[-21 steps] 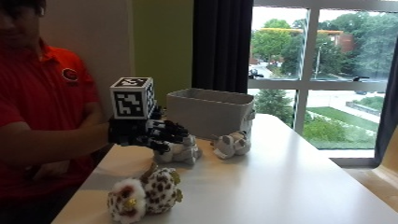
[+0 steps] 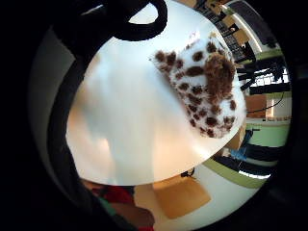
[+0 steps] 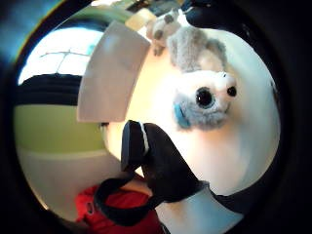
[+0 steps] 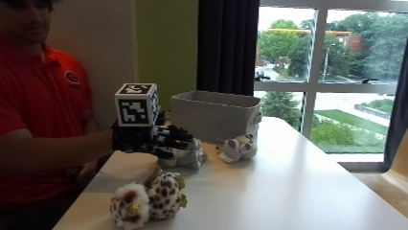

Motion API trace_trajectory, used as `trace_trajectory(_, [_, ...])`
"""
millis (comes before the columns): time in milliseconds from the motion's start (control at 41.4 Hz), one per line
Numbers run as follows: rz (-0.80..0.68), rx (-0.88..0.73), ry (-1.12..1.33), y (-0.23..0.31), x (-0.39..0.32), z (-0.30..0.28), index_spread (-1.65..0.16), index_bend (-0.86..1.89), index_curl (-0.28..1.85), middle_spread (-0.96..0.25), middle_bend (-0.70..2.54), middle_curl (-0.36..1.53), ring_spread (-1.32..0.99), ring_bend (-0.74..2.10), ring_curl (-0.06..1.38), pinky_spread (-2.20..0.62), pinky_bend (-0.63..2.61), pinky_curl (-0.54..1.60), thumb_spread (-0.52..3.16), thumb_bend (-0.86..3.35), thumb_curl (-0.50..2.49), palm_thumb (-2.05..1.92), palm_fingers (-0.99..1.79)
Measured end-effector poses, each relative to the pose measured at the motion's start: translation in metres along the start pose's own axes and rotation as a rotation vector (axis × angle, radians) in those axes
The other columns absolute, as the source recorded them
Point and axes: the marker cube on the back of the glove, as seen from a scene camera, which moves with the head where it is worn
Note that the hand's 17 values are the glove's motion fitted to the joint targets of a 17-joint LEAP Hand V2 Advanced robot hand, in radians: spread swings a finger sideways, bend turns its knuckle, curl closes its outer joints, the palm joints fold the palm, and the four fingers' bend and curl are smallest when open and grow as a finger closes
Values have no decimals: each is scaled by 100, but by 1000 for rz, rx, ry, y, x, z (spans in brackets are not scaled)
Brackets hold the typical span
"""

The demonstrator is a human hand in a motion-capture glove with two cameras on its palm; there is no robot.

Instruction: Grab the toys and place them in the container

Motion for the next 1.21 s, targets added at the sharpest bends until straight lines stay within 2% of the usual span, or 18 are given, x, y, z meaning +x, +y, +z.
trace_trajectory(266, [-10,-16,-12,-10,-2,7,-38,22,25,-9,17,19,-9,19,10,4,69,27,111,-6,10,-8,3])
trace_trajectory(604, [-51,-22,17,-34,-20,24,-39,18,28,-8,13,19,-5,20,14,7,96,35,111,-4,15,-5,-2])
trace_trajectory(942, [-79,-117,78,-52,-31,42,-40,17,30,-6,11,18,-2,21,18,7,114,40,112,-3,20,-2,-3])
trace_trajectory(1087, [-87,-170,142,-55,-36,50,-40,15,28,-5,6,15,-1,39,22,1,129,43,114,-1,23,2,-3])
trace_trajectory(1208, [-81,-222,191,-60,-40,55,-41,14,26,-5,10,13,-4,68,30,-11,129,42,117,2,26,11,9])
